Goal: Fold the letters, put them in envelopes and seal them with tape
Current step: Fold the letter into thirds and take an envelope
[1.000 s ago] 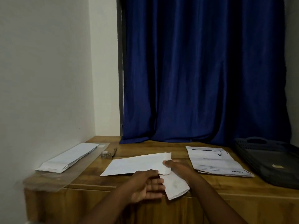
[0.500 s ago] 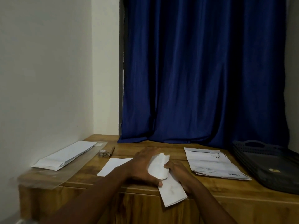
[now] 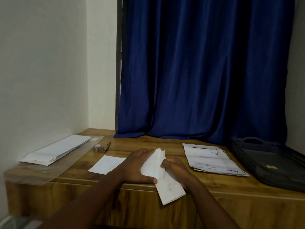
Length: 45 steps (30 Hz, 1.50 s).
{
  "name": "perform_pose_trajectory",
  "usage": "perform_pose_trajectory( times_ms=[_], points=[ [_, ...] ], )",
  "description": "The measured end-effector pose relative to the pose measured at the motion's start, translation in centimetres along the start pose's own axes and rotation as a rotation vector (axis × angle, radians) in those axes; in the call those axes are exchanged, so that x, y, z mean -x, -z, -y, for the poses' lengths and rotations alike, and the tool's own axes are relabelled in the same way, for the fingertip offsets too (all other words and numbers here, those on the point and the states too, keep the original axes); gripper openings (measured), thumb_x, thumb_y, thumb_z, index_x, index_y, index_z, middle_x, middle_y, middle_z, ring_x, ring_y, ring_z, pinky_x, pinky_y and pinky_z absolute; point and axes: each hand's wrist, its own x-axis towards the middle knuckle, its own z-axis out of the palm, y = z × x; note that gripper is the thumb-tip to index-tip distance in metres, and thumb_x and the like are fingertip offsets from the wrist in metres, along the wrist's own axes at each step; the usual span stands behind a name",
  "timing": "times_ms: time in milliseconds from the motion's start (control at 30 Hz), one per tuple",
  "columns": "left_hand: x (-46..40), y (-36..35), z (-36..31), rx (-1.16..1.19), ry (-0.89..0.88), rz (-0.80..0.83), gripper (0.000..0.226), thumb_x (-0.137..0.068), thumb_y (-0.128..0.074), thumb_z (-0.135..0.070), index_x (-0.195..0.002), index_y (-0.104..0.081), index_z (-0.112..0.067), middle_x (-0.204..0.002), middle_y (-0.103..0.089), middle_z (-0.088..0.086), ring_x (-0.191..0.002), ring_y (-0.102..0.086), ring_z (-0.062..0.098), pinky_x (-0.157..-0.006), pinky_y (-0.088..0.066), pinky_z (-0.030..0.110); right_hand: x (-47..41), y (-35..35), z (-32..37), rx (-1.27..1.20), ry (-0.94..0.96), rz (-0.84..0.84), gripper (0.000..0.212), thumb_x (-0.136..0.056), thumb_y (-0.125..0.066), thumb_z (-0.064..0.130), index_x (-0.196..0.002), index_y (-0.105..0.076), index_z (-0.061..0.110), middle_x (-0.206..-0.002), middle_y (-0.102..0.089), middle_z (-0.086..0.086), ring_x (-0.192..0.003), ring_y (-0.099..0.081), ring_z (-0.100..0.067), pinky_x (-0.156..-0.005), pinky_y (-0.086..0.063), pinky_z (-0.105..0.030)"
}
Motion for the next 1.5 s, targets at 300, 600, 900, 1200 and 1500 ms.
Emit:
perform_pose_trajectory(
  times_ms=[300, 600, 900, 1200, 1500],
  points=[
    [0.3, 0.7, -0.8, -0.092, -0.038, -0.035, 0.125, -0.058, -0.062, -0.097, -0.154, 0.008, -0.056, -0.167, 0.001, -0.019, -0.154, -0.007, 0.017, -0.123, -0.024, 0.053, 0.2, -0.2, 0.0, 0.089, 0.014, -0.002, 0.016, -0.082, -0.072, 0.024, -0.067, -0.07, 0.021, -0.057, -0.069, 0.007, -0.05, -0.067, -0.004, -0.041, -0.042, -0.014],
    [0.6, 0.6, -0.9, -0.184, -0.07, -0.101, 0.122, -0.063, -0.058, -0.096, -0.156, 0.006, -0.051, -0.166, -0.002, -0.017, -0.151, -0.011, 0.017, -0.123, -0.025, 0.05, 0.2, -0.6, 0.0, 0.08, 0.057, 0.0, 0.019, -0.085, -0.081, 0.037, -0.087, -0.075, 0.019, -0.076, -0.078, 0.009, -0.069, -0.075, -0.007, -0.048, -0.049, -0.013],
    [0.8, 0.5, -0.8, -0.214, -0.212, -0.305, 0.113, -0.064, -0.052, -0.098, -0.156, -0.011, -0.046, -0.154, -0.025, -0.015, -0.135, -0.028, 0.01, -0.115, -0.029, 0.038, -0.5, -0.7, 0.2, 0.16, 0.032, -0.037, 0.017, -0.084, -0.081, 0.03, -0.082, -0.066, 0.023, -0.062, -0.072, 0.016, -0.06, -0.072, -0.003, -0.043, -0.048, -0.013],
    [1.0, 0.3, -0.8, -0.181, -0.252, -0.371, 0.109, -0.068, -0.055, -0.095, -0.156, -0.019, -0.042, -0.153, -0.03, -0.016, -0.136, -0.032, 0.009, -0.117, -0.028, 0.036, -0.7, -2.2, 1.6, 0.201, -0.088, -0.16, 0.066, -0.072, -0.078, 0.07, -0.106, -0.053, 0.02, -0.09, -0.061, 0.006, -0.073, -0.06, -0.009, -0.051, -0.041, -0.022],
    [1.1, -0.2, -0.3, -0.055, -0.071, -0.438, 0.109, -0.063, -0.058, -0.096, -0.153, -0.018, -0.047, -0.157, -0.028, -0.019, -0.139, -0.03, 0.005, -0.12, -0.027, 0.034, 0.6, -1.2, 0.7, 0.06, 0.049, -0.145, 0.042, -0.078, -0.073, 0.067, -0.088, -0.073, 0.026, -0.079, -0.075, 0.012, -0.073, -0.073, -0.009, -0.056, -0.052, -0.019]
  ],
)
